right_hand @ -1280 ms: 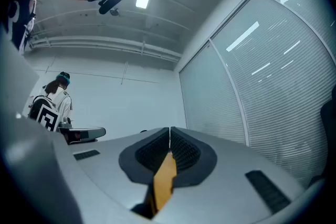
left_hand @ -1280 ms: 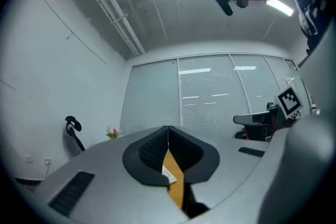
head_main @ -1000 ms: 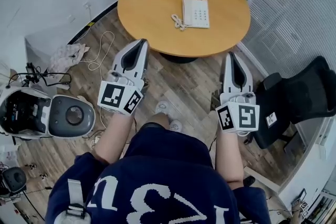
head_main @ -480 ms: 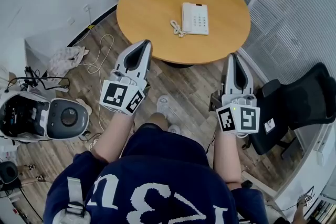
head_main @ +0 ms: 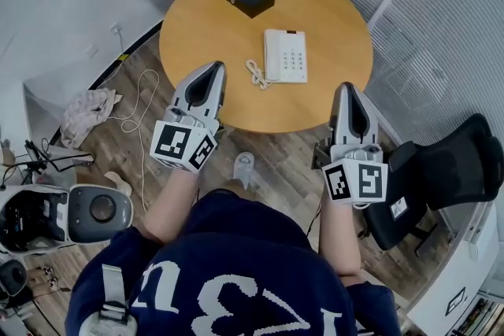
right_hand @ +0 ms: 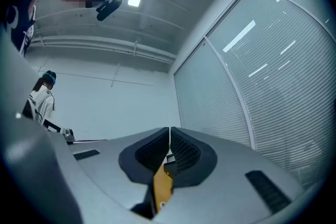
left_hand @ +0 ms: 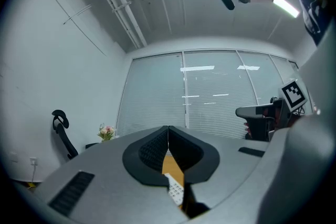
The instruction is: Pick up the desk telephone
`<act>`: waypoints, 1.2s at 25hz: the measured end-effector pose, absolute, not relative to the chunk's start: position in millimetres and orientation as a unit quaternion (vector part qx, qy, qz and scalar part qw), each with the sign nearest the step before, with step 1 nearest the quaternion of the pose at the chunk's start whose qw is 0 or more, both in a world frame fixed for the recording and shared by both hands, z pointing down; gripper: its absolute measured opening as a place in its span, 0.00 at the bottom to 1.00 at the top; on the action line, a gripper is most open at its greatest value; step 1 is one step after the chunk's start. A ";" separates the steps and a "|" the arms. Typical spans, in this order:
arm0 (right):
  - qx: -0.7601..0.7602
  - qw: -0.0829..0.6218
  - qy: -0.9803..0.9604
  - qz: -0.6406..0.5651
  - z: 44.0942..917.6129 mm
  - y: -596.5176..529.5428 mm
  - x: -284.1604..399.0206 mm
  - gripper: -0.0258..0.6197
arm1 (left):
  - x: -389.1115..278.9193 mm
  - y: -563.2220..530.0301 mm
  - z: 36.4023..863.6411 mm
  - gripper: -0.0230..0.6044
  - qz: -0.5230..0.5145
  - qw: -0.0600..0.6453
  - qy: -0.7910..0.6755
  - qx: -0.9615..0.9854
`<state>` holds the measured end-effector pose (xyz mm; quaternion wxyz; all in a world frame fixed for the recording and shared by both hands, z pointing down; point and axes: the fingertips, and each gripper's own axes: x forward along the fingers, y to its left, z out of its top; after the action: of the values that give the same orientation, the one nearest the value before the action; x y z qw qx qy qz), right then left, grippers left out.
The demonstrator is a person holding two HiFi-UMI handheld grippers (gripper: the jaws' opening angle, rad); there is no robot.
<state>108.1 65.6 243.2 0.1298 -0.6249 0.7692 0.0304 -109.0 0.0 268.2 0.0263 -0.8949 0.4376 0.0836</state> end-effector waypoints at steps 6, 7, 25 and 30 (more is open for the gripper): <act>-0.645 0.129 0.753 0.030 241.1 -25.9 113.9 0.09 | -100.9 -103.1 269.0 0.06 0.083 0.017 0.417 -0.905; -0.648 0.128 0.750 0.029 242.0 -37.1 116.4 0.09 | -98.0 -116.0 269.7 0.06 0.082 0.015 0.414 -0.907; -0.624 0.104 0.774 -0.009 270.4 -143.8 150.3 0.09 | -64.3 -214.9 305.4 0.06 0.057 -0.025 0.443 -0.894; -0.589 0.106 0.801 0.000 256.1 -165.9 164.7 0.09 | -50.8 -223.3 297.8 0.06 0.066 -0.016 0.478 -0.876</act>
<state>164.7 -165.9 256.1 0.1060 -0.5888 0.8013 -0.0002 -50.8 -223.3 297.8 -0.0160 -0.8757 0.4780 0.0661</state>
